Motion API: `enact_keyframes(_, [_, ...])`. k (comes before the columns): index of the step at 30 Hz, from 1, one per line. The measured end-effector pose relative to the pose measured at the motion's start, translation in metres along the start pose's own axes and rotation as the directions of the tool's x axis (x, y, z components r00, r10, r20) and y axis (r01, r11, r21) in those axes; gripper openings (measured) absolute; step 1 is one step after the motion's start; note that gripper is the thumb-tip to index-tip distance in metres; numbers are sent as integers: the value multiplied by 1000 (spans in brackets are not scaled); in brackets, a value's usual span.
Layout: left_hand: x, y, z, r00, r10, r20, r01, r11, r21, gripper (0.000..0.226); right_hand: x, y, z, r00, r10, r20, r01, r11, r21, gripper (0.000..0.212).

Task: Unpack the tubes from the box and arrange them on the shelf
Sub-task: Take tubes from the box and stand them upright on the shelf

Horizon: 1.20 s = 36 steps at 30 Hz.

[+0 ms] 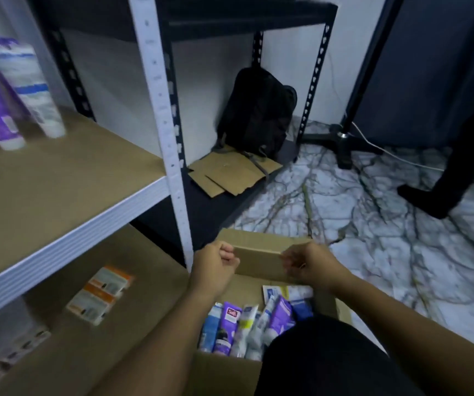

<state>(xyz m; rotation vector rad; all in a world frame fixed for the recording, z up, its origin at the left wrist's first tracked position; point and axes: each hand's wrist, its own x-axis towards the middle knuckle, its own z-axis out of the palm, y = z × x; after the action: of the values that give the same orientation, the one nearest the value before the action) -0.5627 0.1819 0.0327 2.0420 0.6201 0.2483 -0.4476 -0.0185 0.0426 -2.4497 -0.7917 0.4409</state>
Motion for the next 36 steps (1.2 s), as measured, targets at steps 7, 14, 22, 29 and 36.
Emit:
enact_keyframes(7, [26, -115, 99, 941, -325, 92, 271, 890, 368, 14, 42, 123, 72, 987, 133, 90, -111, 969, -219, 26])
enact_keyframes(14, [29, -164, 140, 933, -358, 41, 271, 772, 575, 23, 76, 166, 127, 952, 148, 267, -17, 899, -438, 37])
enact_keyframes(22, [38, -183, 149, 919, -388, 67, 325, 843, 428, 19, 85, 170, 145, 948, 137, 288, 75, 781, -619, 41])
enact_keyframes(29, [29, -160, 133, 933, -339, 119, 326, 938, 116, 15, 75, 156, 135, 941, 196, 275, 32, 758, -651, 59])
enact_keyframes(36, [22, -123, 90, 895, -287, 341, 291, 956, 41, 72, 43, 118, 95, 952, 153, 266, -245, 901, 358, 46])
